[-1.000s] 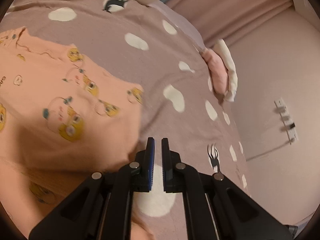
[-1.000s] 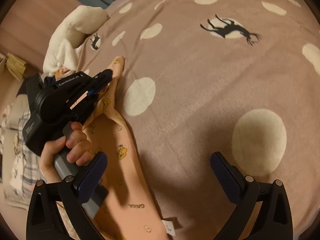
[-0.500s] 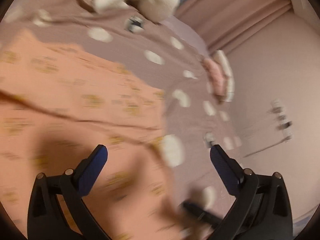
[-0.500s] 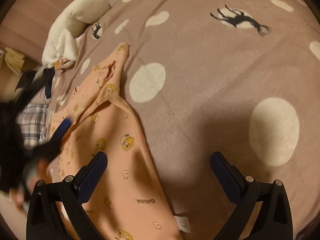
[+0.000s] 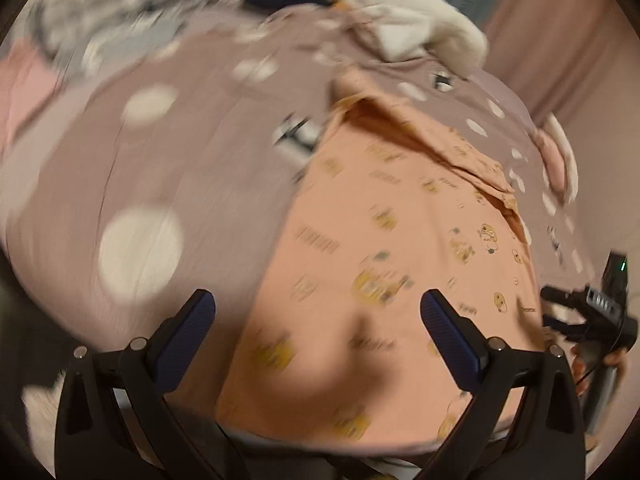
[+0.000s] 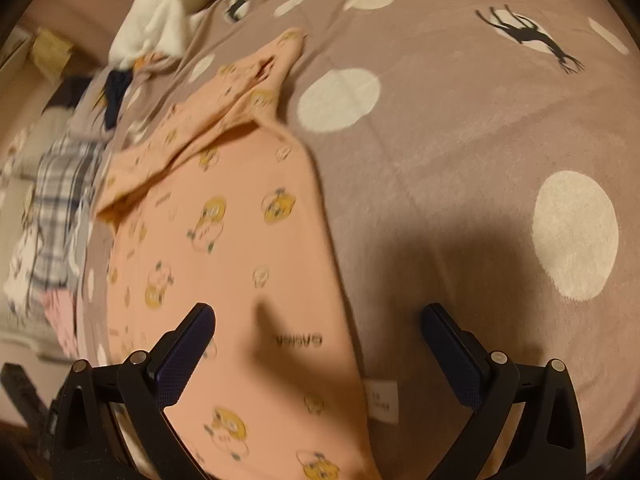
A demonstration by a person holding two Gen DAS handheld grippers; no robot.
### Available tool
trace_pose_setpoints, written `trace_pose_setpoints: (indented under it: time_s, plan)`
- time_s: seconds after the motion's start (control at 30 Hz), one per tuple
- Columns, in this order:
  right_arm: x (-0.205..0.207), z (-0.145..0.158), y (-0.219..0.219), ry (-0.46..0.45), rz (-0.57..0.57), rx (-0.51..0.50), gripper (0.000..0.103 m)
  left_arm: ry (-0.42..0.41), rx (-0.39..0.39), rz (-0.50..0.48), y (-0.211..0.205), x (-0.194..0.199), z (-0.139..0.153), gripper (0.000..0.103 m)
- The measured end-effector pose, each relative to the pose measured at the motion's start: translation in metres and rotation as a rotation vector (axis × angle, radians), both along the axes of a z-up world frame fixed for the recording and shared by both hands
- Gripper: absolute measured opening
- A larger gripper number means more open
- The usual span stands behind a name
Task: Fold small clothes
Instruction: 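Move both grippers to the hem of the narrowed shirt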
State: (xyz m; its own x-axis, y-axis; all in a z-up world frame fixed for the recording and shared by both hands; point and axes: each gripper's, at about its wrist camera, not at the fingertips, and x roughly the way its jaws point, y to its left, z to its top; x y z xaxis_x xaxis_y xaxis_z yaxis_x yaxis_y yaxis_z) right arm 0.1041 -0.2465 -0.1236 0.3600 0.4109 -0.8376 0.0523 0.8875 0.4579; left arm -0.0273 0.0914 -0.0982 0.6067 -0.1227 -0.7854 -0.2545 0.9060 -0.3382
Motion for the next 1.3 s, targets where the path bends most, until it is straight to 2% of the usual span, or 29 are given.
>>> trace_pose_setpoints:
  time_s: [0.1,0.2,0.27,0.37,0.43,0.53,0.63,0.77,0.83,0.9,1.0,1.07,1.2,1.3]
  plan:
    - [-0.013,0.006,0.004,0.022,0.129,0.061,0.102,-0.004,-0.077,0.032,0.012,-0.022,-0.01,0.102]
    - [-0.03,0.017,0.005,-0.023,0.243,0.142,0.102,-0.006,-0.179,-0.006,0.012,-0.03,-0.019,0.102]
    - [-0.039,0.02,0.006,-0.041,0.283,0.13,0.102,-0.002,-0.238,-0.026,0.01,-0.03,-0.024,0.102]
    - [-0.046,0.012,-0.002,-0.015,0.264,0.138,0.102,-0.019,-0.295,-0.039,0.009,-0.033,-0.03,0.102]
    - [-0.051,0.0,-0.009,0.027,0.24,0.154,0.102,-0.037,-0.296,-0.029,0.009,-0.034,-0.029,0.102]
    - [-0.064,-0.01,-0.029,0.015,0.207,0.252,0.102,-0.053,-0.31,-0.034,0.008,-0.03,-0.03,0.102]
    - [-0.076,-0.012,-0.045,-0.004,0.179,0.343,0.102,-0.076,-0.355,-0.015,0.012,-0.028,-0.032,0.102]
    - [-0.077,-0.017,-0.053,0.011,0.154,0.406,0.102,-0.107,-0.402,-0.001,0.016,-0.031,-0.034,0.102]
    - [-0.079,-0.017,-0.053,0.008,0.159,0.397,0.102,-0.106,-0.428,-0.038,0.015,-0.033,-0.035,0.102]
    - [-0.082,-0.014,-0.047,0.003,0.187,0.351,0.102,-0.104,-0.489,-0.09,0.012,-0.034,-0.037,0.102]
    - [-0.088,-0.011,-0.038,-0.036,0.24,0.278,0.102,-0.094,-0.644,-0.134,0.012,-0.031,-0.046,0.101]
    - [-0.094,-0.012,-0.038,-0.069,0.233,0.281,0.102,-0.09,-0.723,-0.141,0.014,-0.029,-0.051,0.101]
    - [-0.107,-0.019,-0.049,-0.121,0.209,0.368,0.102,-0.095,-0.771,-0.124,0.017,-0.028,-0.053,0.101]
    - [-0.115,-0.021,-0.051,-0.166,0.207,0.394,0.102,-0.095,-0.756,-0.105,0.017,-0.028,-0.05,0.097]
